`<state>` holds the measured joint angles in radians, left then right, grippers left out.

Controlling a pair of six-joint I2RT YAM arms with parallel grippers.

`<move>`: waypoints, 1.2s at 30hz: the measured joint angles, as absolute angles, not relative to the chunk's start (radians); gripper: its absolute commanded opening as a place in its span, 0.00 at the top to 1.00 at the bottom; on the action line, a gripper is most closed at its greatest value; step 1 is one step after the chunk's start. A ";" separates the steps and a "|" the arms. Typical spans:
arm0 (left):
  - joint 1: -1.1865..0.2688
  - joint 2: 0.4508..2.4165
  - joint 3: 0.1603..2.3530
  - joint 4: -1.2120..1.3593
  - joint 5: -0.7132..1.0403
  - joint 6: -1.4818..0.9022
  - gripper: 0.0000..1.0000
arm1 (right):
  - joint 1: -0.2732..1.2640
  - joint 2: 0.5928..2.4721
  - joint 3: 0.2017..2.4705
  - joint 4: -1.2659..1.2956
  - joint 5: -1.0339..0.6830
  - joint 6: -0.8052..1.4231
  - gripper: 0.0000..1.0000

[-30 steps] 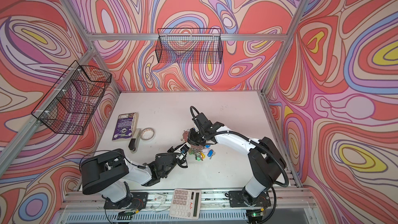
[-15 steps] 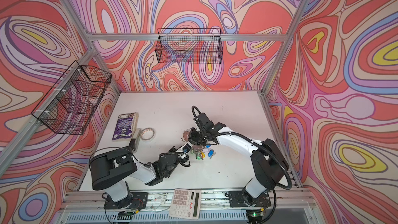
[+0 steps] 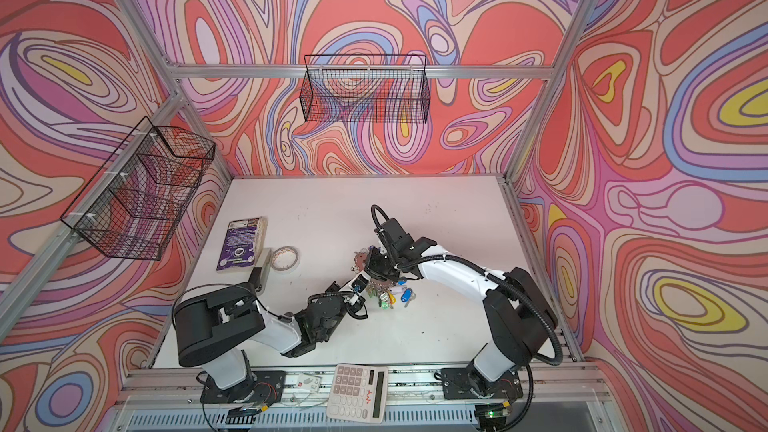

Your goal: Put the keys on the keyring

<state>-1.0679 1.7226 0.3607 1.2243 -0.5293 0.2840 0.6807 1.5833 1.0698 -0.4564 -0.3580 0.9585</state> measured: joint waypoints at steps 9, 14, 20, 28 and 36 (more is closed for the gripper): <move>-1.067 1.730 0.361 1.235 -0.521 0.301 0.70 | 0.680 1.578 1.059 -0.463 -0.352 0.952 1.00; -1.067 1.745 0.361 1.246 -0.519 0.304 0.74 | 0.679 1.578 1.048 -0.463 -0.348 0.952 1.00; -1.071 1.760 0.361 1.262 -0.496 0.337 0.75 | 0.678 1.578 1.047 -0.466 -0.348 0.949 1.00; -1.081 1.758 0.345 1.268 -0.509 0.342 0.71 | 0.679 1.578 1.047 -0.480 -0.346 0.947 1.00; -1.083 1.536 0.162 1.245 -0.471 0.226 0.65 | 0.687 1.580 1.063 -0.481 -0.350 0.952 1.00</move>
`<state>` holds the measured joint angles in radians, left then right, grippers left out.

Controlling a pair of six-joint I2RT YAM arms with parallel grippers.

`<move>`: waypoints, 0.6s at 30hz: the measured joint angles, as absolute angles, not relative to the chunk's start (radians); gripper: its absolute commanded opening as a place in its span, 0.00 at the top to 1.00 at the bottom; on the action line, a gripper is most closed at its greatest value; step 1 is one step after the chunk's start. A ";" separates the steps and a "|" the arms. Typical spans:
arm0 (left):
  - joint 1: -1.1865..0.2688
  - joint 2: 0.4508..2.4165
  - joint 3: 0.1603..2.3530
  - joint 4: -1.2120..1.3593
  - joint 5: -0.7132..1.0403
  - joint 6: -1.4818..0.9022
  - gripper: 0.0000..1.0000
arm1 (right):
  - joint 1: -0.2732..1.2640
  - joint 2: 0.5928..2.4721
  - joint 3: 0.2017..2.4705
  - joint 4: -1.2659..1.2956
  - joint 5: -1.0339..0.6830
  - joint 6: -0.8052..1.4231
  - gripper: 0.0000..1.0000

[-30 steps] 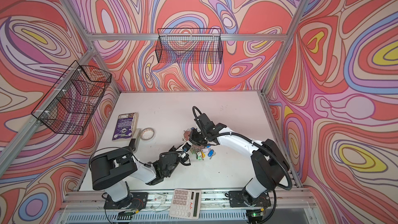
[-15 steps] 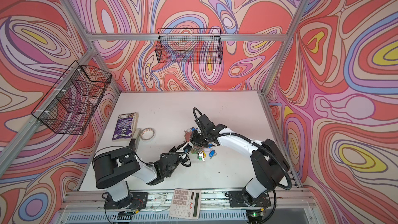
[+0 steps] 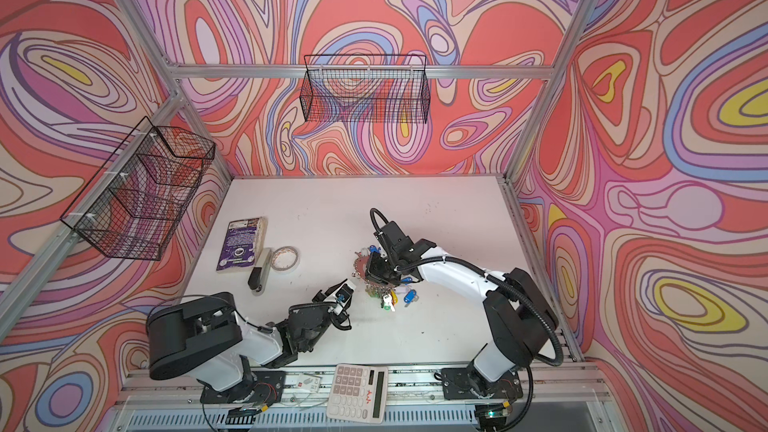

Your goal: Put the keys on the keyring

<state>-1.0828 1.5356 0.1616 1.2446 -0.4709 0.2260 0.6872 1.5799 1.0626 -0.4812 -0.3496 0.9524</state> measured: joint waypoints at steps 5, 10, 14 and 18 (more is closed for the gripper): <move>-1.086 1.426 0.163 1.114 -0.374 0.145 0.61 | 0.687 1.580 1.076 -0.479 -0.348 0.960 1.00; -1.086 1.509 0.186 1.148 -0.326 0.116 0.58 | 0.687 1.580 1.079 -0.479 -0.349 0.963 1.00; -1.087 1.608 0.222 1.177 -0.311 0.096 0.63 | 0.687 1.580 1.079 -0.479 -0.350 0.964 1.00; -1.088 1.644 0.253 1.216 -0.312 0.073 0.65 | 0.687 1.580 1.079 -0.478 -0.352 0.964 1.00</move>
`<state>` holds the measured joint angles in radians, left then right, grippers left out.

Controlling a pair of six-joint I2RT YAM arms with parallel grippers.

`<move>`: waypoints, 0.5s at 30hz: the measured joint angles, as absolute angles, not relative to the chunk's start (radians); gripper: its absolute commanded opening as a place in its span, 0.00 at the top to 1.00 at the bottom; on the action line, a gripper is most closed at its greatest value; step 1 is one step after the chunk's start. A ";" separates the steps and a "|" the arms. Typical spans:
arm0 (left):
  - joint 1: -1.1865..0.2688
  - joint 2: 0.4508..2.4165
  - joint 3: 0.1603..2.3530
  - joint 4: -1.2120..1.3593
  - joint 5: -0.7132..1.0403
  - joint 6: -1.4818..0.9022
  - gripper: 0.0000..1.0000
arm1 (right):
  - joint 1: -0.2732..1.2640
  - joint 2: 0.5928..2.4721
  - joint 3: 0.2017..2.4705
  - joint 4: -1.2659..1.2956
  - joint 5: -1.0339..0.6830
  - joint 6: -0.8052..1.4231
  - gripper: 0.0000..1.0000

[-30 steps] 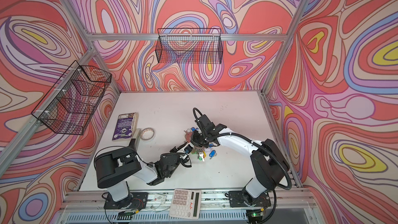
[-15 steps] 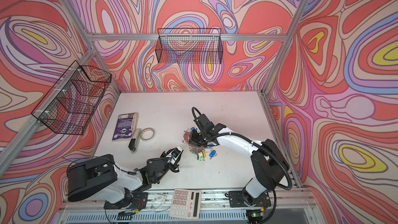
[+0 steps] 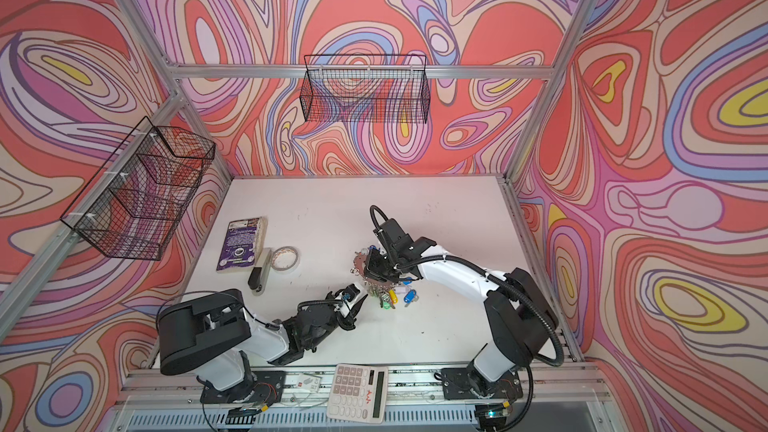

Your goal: Put the keys on the keyring

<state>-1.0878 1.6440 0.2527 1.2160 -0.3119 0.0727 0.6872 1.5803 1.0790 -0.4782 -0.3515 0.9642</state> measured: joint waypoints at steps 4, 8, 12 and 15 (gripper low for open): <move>-1.088 1.649 0.273 1.233 -0.311 0.064 0.69 | 0.687 1.580 1.079 -0.475 -0.354 0.965 1.00; -1.091 1.654 0.287 1.246 -0.315 0.055 0.73 | 0.687 1.580 1.079 -0.465 -0.356 0.966 1.00; -1.093 1.670 0.296 1.250 -0.323 0.051 0.81 | 0.687 1.580 1.079 -0.464 -0.357 0.967 1.00; -1.093 1.676 0.298 1.251 -0.340 0.045 0.86 | 0.687 1.580 1.079 -0.464 -0.357 0.968 1.00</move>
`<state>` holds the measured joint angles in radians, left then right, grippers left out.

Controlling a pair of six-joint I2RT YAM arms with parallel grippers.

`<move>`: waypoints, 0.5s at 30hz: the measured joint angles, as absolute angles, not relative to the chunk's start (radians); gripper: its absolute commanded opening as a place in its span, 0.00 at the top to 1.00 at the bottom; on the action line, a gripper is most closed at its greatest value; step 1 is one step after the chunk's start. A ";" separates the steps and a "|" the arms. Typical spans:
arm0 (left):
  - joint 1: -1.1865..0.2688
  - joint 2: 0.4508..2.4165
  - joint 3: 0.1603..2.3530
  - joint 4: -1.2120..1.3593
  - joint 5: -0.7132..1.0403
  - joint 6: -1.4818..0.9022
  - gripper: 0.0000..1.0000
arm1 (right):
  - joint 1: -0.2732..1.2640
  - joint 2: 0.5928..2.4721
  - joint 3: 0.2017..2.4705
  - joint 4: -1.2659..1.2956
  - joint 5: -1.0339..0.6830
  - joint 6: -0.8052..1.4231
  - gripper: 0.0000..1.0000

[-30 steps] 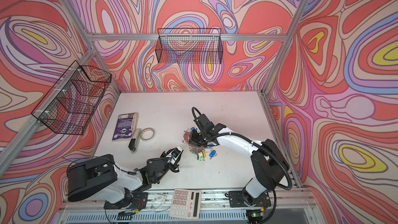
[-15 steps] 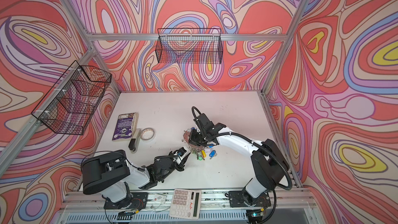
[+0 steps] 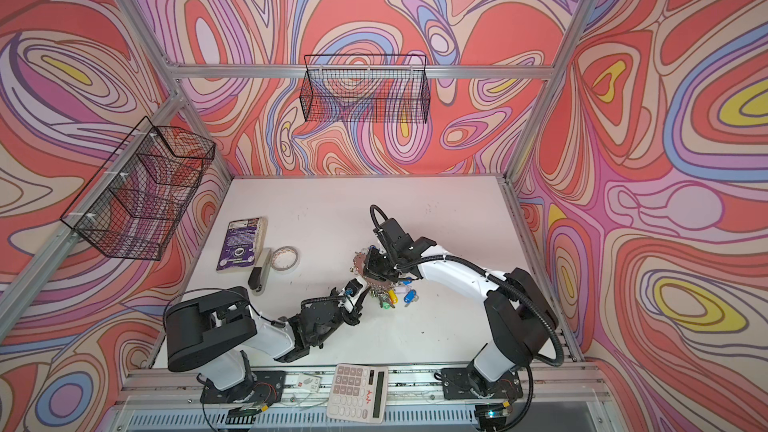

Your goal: Put the keys on the keyring

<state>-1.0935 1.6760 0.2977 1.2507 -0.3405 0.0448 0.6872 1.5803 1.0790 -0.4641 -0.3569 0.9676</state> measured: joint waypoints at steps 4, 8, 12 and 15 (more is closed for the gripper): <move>-1.093 1.679 0.299 1.250 -0.369 0.031 0.92 | 0.687 1.580 1.079 -0.464 -0.356 0.968 1.00; -1.094 1.682 0.299 1.250 -0.410 0.024 0.88 | 0.686 1.580 1.079 -0.460 -0.351 0.970 1.00; -1.094 1.683 0.305 1.250 -0.430 0.017 0.88 | 0.687 1.580 1.076 -0.459 -0.353 0.971 1.00; -1.095 1.687 0.313 1.250 -0.440 0.014 0.85 | 0.687 1.580 1.074 -0.456 -0.353 0.972 1.00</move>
<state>-1.0946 1.6867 0.3130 1.2495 -0.4404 0.0135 0.6868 1.5799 1.0740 -0.4561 -0.3534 0.9718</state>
